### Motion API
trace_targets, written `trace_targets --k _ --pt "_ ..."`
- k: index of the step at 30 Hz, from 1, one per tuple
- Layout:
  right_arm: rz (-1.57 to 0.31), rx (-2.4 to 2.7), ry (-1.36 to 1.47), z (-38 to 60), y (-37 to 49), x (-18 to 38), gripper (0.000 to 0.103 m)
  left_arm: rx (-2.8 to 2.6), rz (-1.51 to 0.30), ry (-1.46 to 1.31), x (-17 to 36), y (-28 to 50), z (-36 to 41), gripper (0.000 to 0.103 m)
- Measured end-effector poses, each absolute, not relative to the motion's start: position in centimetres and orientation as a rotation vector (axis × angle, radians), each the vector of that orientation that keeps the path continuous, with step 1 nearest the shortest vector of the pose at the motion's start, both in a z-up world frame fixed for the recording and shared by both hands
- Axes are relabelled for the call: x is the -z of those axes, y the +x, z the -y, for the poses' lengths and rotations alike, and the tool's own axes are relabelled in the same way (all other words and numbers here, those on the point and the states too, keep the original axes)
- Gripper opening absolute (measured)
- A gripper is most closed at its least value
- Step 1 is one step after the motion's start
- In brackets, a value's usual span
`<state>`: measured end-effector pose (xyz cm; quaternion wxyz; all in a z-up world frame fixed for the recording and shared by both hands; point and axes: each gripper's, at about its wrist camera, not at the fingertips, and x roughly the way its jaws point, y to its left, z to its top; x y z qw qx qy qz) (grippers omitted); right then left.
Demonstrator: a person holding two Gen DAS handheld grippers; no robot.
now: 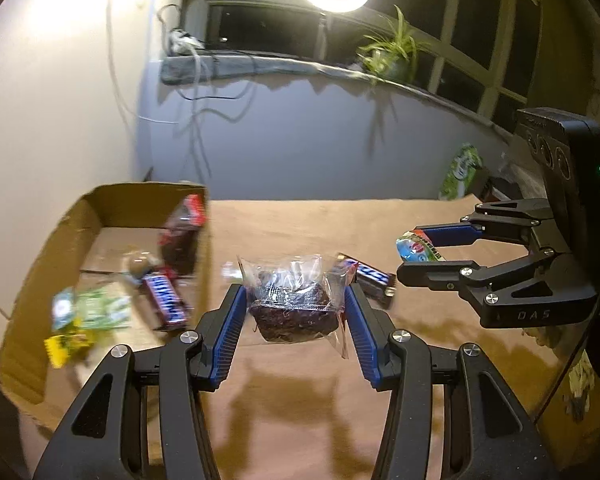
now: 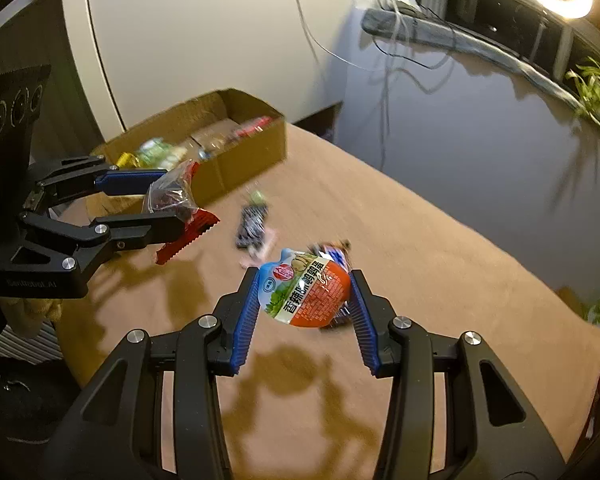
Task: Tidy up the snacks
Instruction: 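Carry the cookie bag and orange jelly cup into the box and open both grippers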
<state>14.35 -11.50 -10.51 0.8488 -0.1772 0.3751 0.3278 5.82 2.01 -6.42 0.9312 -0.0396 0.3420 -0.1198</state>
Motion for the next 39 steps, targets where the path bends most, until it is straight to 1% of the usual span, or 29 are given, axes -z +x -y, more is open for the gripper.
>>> trace_targets --k 11,21,30,39 --pt "-0.765 -0.769 -0.389 3.9 16.3 9.5 0.046 0.135 -0.666 -0.116 5.3 5.8 -8.4 0.050" --pt "-0.758 -0.830 -0.424 -3.2 18.5 9.6 0.046 0.065 -0.661 -0.134 5.4 7.1 -13.0 0.050" --pt "-0.788 -0.860 -0.427 -6.7 20.6 10.6 0.046 0.038 -0.665 -0.152 5.9 7.6 -15.2 0.050" --pt "-0.817 -0.873 -0.436 -8.1 21.5 11.9 0.046 0.026 -0.673 -0.164 6.2 7.7 -16.0 0.050"
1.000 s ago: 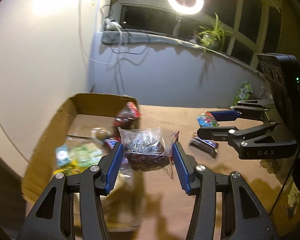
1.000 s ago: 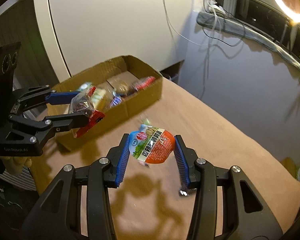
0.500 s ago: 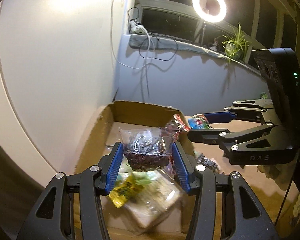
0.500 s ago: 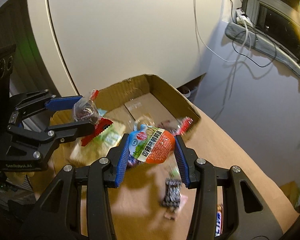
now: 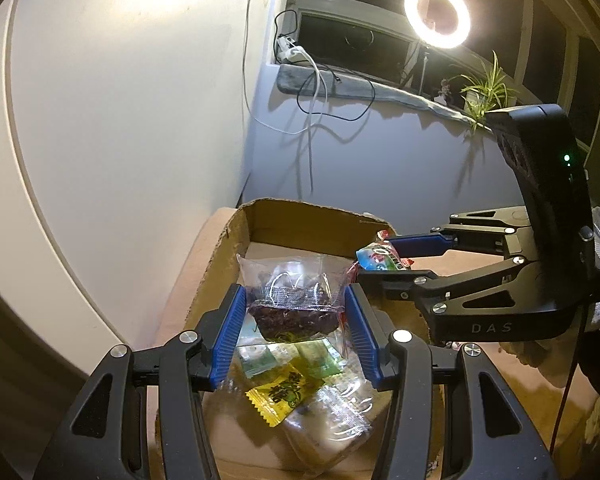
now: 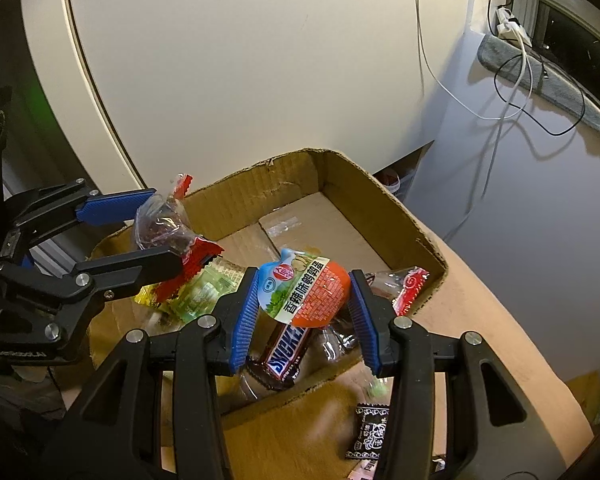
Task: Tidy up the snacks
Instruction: 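Carry the cookie bag and orange jelly cup into the box and open both grippers, then move both grippers from the box back over the remaining snacks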
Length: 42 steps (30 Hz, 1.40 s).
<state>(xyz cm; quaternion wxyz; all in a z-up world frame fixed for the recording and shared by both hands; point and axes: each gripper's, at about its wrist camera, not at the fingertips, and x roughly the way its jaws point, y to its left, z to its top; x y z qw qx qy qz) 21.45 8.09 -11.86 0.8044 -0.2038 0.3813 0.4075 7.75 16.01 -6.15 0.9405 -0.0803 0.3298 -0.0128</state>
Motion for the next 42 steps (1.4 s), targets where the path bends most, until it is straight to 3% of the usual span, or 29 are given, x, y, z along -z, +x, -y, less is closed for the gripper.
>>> trace_targets --k 14,17,19,24,42 --pt "-0.814 -0.857 -0.459 -8.5 21.4 12.1 0.051 0.003 -0.676 -0.166 6.1 7.6 -16.4 0.058" --pt "-0.800 -0.841 -0.463 -8.3 21.3 12.0 0.063 0.000 -0.675 -0.164 6.0 7.6 -16.4 0.068" --pt "-0.792 -0.828 -0.468 -8.2 21.3 11.8 0.071 -0.003 -0.669 -0.162 5.9 7.4 -16.4 0.070" --pt "-0.787 -0.810 -0.480 -7.9 21.0 11.5 0.071 -0.012 -0.663 -0.153 5.7 7.3 -16.1 0.077" --pt "-0.748 -0.766 -0.451 -3.8 18.9 9.4 0.072 -0.007 -0.639 -0.144 4.2 6.0 -14.1 0.077"
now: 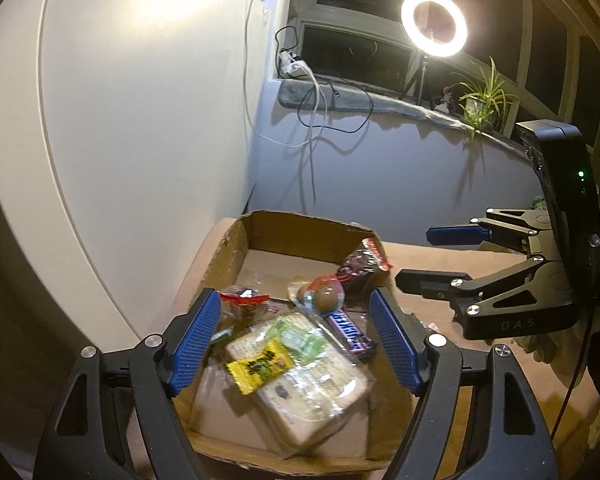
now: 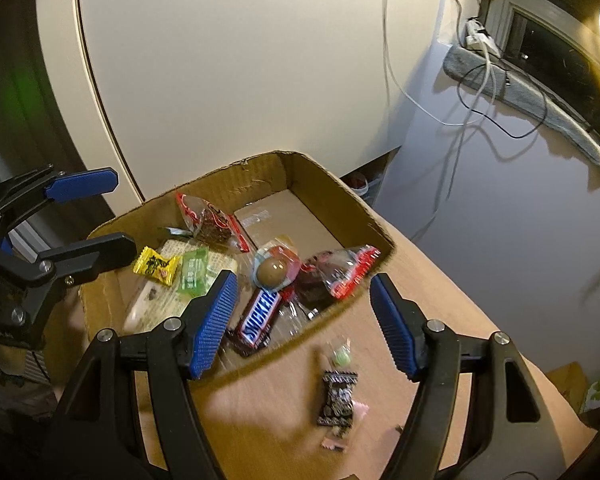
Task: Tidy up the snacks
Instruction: 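Move both grippers from the box back over the remaining snacks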
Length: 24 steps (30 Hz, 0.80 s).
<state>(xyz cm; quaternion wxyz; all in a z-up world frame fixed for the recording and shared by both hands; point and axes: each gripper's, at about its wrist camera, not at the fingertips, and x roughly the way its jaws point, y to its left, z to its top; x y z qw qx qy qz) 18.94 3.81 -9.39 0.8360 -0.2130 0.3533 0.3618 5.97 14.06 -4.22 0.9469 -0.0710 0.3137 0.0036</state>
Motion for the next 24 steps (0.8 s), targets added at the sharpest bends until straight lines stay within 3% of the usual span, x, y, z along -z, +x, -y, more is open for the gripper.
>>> trace_targets --k 24 --pt "-0.833 -0.572 -0.339 12.6 20.5 10.9 0.072 0.164 -0.694 -0.094 5.0 7.2 -3.6 0.077"
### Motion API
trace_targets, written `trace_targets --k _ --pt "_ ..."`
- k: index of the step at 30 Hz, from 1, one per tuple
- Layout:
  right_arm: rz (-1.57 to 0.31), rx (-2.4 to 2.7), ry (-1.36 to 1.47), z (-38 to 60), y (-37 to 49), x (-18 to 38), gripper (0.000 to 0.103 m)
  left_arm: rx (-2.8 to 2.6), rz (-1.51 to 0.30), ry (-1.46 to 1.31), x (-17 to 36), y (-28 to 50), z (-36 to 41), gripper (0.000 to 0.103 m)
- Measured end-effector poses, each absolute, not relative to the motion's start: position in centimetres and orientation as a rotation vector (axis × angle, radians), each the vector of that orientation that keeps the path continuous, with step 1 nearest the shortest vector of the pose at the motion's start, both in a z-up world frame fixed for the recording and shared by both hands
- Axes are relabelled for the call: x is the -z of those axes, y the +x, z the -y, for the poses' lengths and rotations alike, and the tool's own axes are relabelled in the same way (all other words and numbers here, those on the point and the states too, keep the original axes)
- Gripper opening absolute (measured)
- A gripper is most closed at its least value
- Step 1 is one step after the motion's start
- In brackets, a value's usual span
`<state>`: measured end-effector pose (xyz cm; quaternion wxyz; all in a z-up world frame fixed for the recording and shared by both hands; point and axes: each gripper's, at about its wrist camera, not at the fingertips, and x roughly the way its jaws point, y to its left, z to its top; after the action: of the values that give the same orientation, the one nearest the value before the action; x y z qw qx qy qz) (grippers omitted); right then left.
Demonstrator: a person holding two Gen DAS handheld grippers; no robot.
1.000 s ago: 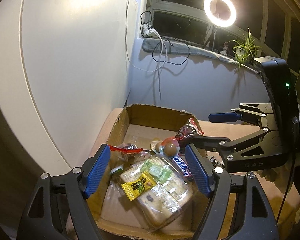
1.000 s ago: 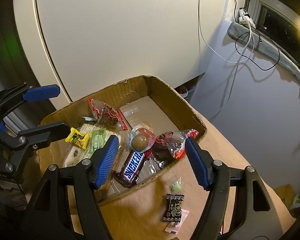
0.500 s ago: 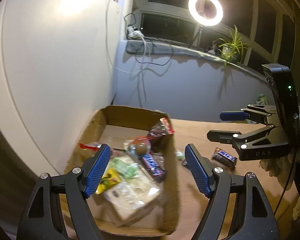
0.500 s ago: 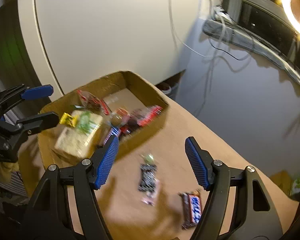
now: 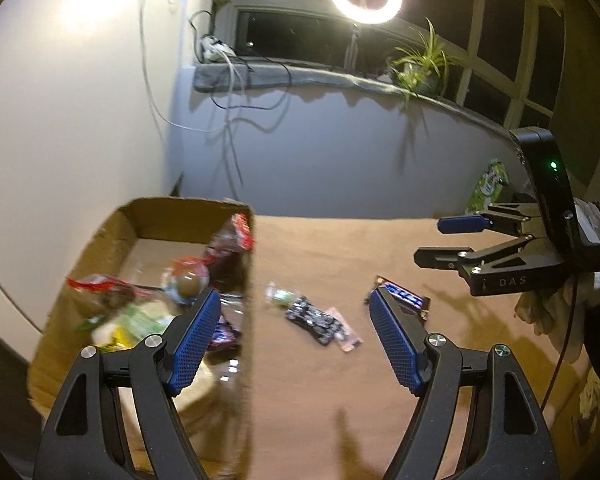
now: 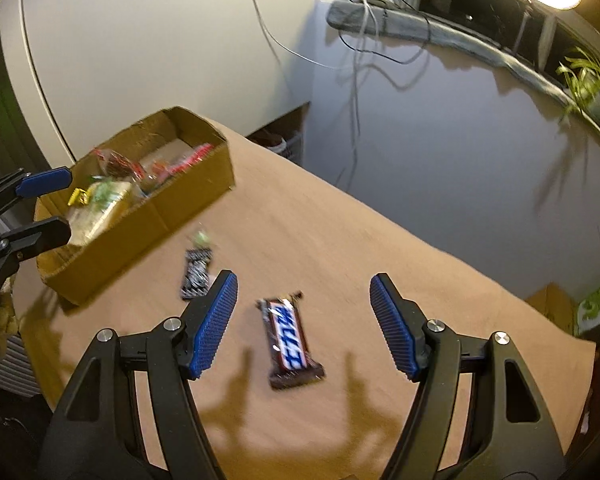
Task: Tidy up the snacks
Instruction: 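Move both grippers from the box back over the remaining snacks, then lower the left gripper around the black candy packet while the right straddles the chocolate bar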
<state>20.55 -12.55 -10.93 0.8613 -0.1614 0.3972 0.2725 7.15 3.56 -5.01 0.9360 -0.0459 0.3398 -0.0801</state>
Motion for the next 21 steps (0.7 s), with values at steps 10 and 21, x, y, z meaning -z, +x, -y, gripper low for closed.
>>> trace_targets --k 10,21 --pt "-0.881 -0.620 -0.308 14.3 20.5 13.8 0.072 0.210 -0.794 -0.097 7.9 8.5 0.4 0.048" --pt "-0.915 -0.647 -0.289 14.7 20.6 16.4 0.066 0.151 -0.885 -0.107 10.9 10.9 2.0 0.036"
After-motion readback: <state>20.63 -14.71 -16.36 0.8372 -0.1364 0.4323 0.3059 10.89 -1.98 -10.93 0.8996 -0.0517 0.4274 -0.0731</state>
